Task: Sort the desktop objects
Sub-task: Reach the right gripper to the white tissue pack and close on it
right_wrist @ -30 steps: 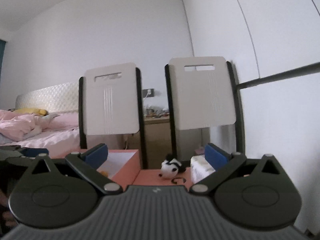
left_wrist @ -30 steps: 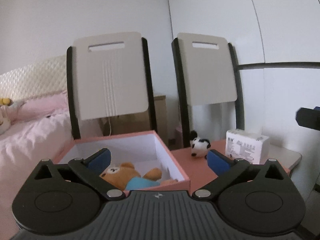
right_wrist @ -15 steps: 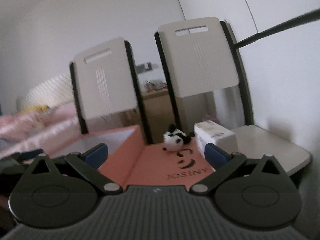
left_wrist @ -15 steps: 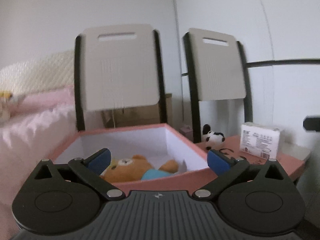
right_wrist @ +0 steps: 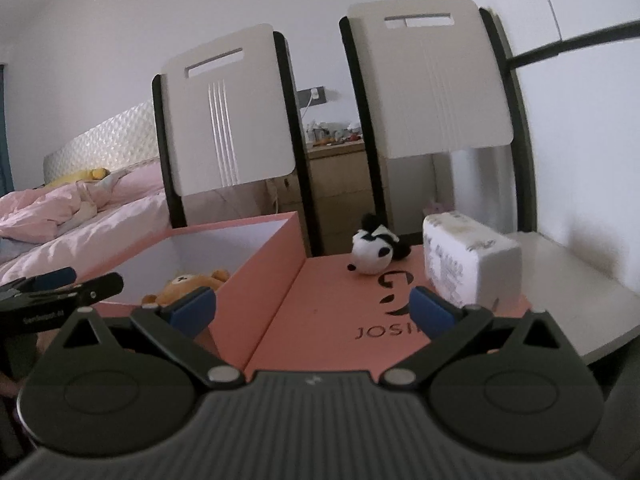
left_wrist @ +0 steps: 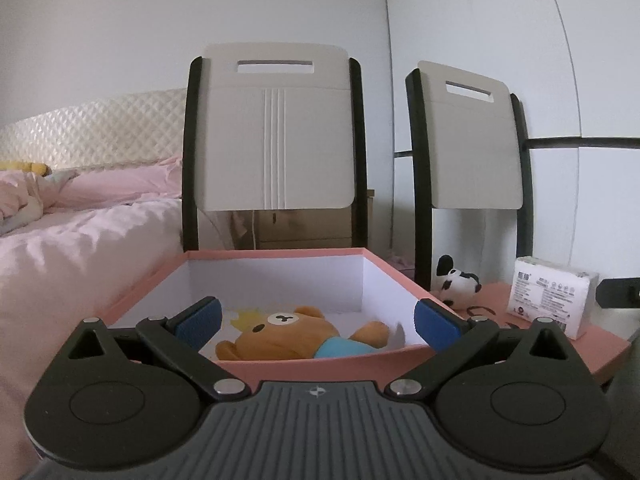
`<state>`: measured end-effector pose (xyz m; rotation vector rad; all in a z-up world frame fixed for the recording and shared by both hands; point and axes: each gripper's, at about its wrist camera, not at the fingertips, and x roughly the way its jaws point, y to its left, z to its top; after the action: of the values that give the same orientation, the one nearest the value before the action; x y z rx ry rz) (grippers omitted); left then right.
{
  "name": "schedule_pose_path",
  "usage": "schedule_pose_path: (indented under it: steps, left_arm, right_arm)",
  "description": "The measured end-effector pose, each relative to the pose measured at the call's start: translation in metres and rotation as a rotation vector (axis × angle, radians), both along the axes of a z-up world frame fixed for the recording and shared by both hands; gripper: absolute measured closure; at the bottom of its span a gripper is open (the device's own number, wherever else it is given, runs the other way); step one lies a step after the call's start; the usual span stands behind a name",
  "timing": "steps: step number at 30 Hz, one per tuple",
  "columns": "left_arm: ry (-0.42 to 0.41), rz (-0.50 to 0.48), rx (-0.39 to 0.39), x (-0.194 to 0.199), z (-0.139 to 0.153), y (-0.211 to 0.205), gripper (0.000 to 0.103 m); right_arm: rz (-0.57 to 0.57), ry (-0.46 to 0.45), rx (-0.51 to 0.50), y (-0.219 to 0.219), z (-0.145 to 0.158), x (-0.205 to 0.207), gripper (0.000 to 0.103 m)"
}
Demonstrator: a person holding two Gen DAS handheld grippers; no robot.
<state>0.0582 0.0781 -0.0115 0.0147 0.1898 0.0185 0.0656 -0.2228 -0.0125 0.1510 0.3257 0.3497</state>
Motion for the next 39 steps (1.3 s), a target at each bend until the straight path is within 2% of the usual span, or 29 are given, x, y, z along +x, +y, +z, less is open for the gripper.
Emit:
schedule_pose_path:
  steps: [9,12,18,22,26,30,33,36,37,39]
  left_arm:
    - [0.000,-0.004,-0.022,-0.001,0.002,0.002,0.000]
    - [0.001,0.000,-0.029,-0.002,0.003,0.004,0.000]
    - [0.008,0.001,-0.031,-0.001,0.002,0.003,0.000]
    - [0.018,-0.001,-0.027,0.001,0.000,0.003,0.000]
    - [0.035,0.001,-0.026,0.004,-0.003,0.002,0.000]
    - [0.040,0.001,-0.014,0.004,-0.006,-0.001,0.000]
    - [0.040,-0.001,-0.009,0.004,-0.006,-0.002,0.000]
    - [0.043,-0.001,-0.009,0.004,-0.007,-0.002,0.000]
    - [0.044,0.000,-0.010,0.004,-0.007,-0.002,0.000]
    - [0.043,0.001,-0.011,0.004,-0.007,-0.002,0.000]
  right_arm:
    - [-0.024,0.055,0.032,-0.018,0.012,0.041,0.000]
    - [-0.031,0.043,0.013,-0.021,0.018,0.063,0.000]
    - [-0.093,-0.053,-0.108,-0.027,0.024,0.109,0.000]
    - [-0.165,-0.075,-0.110,-0.050,0.009,0.124,0.000]
    - [-0.172,-0.023,-0.094,-0.073,-0.013,0.132,0.000]
    - [-0.180,0.037,-0.123,-0.078,-0.032,0.145,0.000]
    - [-0.188,0.052,-0.131,-0.081,-0.040,0.150,0.000]
    - [-0.189,0.059,-0.094,-0.085,-0.042,0.152,0.001]
    - [-0.186,0.063,-0.076,-0.087,-0.042,0.152,0.004]
    - [-0.183,0.073,-0.071,-0.086,-0.041,0.152,0.018]
